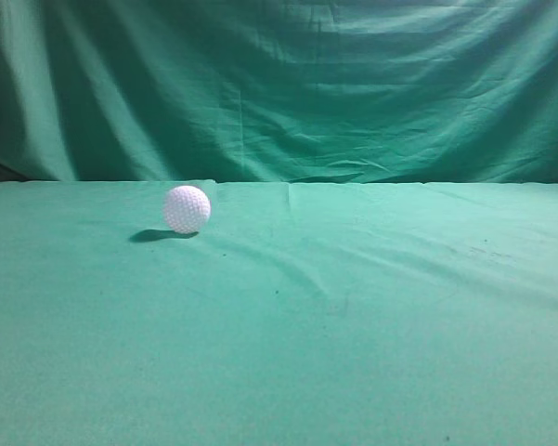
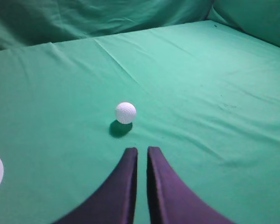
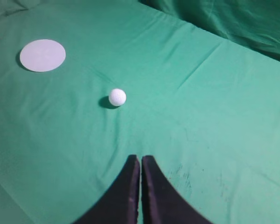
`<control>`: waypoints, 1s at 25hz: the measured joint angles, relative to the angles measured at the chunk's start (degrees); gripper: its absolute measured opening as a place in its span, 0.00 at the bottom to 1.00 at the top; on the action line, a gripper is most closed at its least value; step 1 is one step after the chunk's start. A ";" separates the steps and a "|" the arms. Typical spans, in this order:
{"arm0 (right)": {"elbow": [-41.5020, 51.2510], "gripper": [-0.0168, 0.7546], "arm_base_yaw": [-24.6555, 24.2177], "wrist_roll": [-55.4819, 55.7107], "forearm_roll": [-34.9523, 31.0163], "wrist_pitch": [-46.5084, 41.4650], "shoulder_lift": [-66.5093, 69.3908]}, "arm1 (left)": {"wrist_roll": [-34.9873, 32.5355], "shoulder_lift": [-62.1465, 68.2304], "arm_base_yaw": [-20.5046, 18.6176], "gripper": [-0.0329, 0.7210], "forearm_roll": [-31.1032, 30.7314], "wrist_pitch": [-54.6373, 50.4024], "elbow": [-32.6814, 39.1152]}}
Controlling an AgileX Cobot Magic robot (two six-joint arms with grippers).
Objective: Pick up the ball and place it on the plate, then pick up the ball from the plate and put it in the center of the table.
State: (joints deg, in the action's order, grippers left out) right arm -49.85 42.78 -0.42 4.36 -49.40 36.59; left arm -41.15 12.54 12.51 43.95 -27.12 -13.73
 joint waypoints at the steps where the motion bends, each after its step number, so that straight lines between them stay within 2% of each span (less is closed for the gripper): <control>1: 3.63 0.02 0.00 0.24 0.00 1.43 -3.33 | 0.00 -0.59 0.00 0.12 0.02 0.84 0.28; 6: 18.45 0.02 0.00 3.34 0.00 5.76 -16.61 | 0.00 -1.11 0.00 0.12 -3.32 3.62 0.49; 10: 25.66 0.02 0.00 5.00 0.00 7.01 -22.73 | 0.00 -1.11 0.00 0.12 -6.93 3.62 0.63; 13: 29.33 0.02 0.00 6.02 -0.77 9.49 -24.26 | -0.10 -1.11 0.00 0.12 -7.46 3.62 0.63; 19: 35.61 0.02 0.00 7.73 -1.40 21.46 -24.42 | -0.10 -1.11 0.00 0.12 -7.46 3.62 0.63; 25: 36.15 0.02 0.00 7.94 -1.38 23.39 -24.42 | -0.10 -1.11 0.00 0.12 -7.46 3.62 0.63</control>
State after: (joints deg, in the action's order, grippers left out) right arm -13.71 42.78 7.52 2.98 -26.01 12.17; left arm -41.25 11.43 12.51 36.50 -23.50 -13.11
